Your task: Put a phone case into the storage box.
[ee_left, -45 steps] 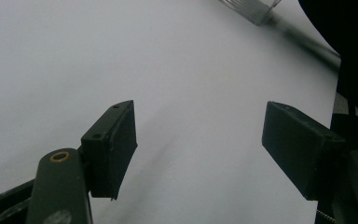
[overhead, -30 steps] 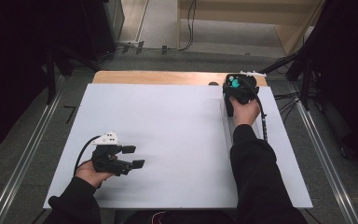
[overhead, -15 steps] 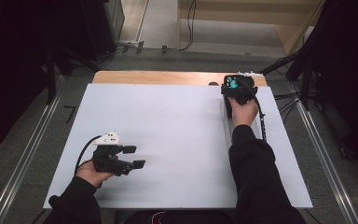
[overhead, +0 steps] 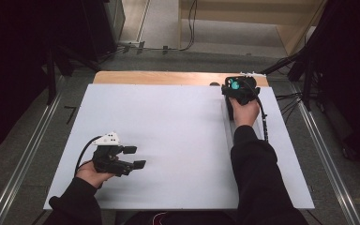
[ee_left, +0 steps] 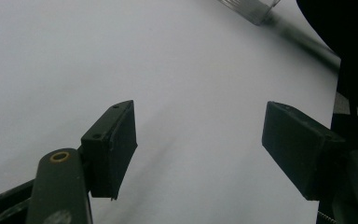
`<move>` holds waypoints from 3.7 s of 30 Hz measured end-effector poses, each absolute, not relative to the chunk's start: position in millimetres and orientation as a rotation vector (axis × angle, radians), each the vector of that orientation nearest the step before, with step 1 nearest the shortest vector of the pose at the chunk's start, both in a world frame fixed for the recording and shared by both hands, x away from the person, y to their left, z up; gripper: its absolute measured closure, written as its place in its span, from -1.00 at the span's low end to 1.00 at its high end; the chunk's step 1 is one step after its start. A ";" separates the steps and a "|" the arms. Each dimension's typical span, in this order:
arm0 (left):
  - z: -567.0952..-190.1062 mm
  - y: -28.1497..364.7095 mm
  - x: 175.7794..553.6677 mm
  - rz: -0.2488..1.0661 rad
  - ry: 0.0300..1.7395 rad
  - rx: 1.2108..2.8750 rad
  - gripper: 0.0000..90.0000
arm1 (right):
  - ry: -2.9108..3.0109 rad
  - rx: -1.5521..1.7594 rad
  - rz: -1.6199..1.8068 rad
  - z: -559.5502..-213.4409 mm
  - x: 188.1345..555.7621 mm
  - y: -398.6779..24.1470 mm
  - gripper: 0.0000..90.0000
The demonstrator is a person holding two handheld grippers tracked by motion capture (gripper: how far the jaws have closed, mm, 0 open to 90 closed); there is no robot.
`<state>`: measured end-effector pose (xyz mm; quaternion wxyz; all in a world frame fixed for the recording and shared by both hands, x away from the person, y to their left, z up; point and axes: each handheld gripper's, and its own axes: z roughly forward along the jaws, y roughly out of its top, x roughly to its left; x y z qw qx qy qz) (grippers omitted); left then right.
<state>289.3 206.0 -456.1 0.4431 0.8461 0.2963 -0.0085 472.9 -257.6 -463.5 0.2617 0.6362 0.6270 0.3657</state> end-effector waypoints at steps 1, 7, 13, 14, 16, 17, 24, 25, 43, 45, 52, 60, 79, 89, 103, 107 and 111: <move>-456.1 206.0 289.3 -0.020 0.737 2.098 -0.41 | 1.704 1.720 0.988 -463.6 472.8 -257.7 -0.98; -455.8 205.9 289.2 -0.021 0.734 2.097 -0.41 | 1.702 1.725 1.011 -460.4 471.1 -259.6 -1.00; -456.1 204.7 289.8 -0.022 0.735 2.098 -0.41 | 1.706 1.723 1.027 -453.6 467.0 -263.1 -1.00; -455.9 204.9 290.0 -0.026 0.733 2.100 -0.41 | 1.706 1.719 1.031 -452.3 466.2 -263.7 -1.00; -455.9 204.8 290.0 -0.026 0.733 2.100 -0.41 | 1.711 1.720 1.040 -449.4 464.5 -264.7 -1.00; -456.0 204.6 290.0 -0.027 0.732 2.099 -0.41 | 1.709 1.722 1.049 -448.0 463.7 -265.1 -1.00; -455.7 204.7 290.1 -0.025 0.736 2.098 -0.41 | 1.737 1.722 1.057 -438.1 458.9 -268.8 -1.00; -455.7 204.6 290.0 -0.023 0.737 2.098 -0.41 | 1.740 1.726 1.063 -435.9 457.7 -269.4 -1.00; -455.5 205.7 290.2 -0.021 0.746 2.091 -0.41 | 1.958 1.649 1.223 -407.3 436.0 -264.6 -1.00; -455.5 205.8 290.3 -0.022 0.746 2.090 -0.41 | 1.980 1.639 1.235 -404.6 433.1 -263.6 -1.00; -455.7 206.2 290.6 -0.022 0.749 2.090 -0.41 | 2.040 1.614 1.267 -397.7 423.8 -257.9 -1.00; -455.5 205.9 290.0 -0.021 0.748 2.093 -0.41 | 2.101 1.599 1.261 -396.9 411.3 -249.2 -1.00; -455.5 206.6 290.5 -0.019 0.760 2.090 -0.41 | 2.221 1.539 1.233 -404.6 380.9 -226.6 -0.72; -455.7 207.8 291.2 -0.022 0.768 2.086 -0.41 | 2.270 1.497 1.227 -414.9 366.5 -216.3 -0.70; -455.5 208.9 291.8 -0.021 0.773 2.086 -0.41 | 2.328 1.406 1.283 -427.1 342.4 -206.1 -0.69; -455.4 209.1 291.9 -0.021 0.773 2.088 -0.41 | 2.333 1.357 1.303 -428.9 333.6 -204.3 -0.69; -455.2 209.4 292.0 -0.022 0.774 2.086 -0.41 | 2.351 1.350 1.312 -432.3 325.9 -204.3 -0.69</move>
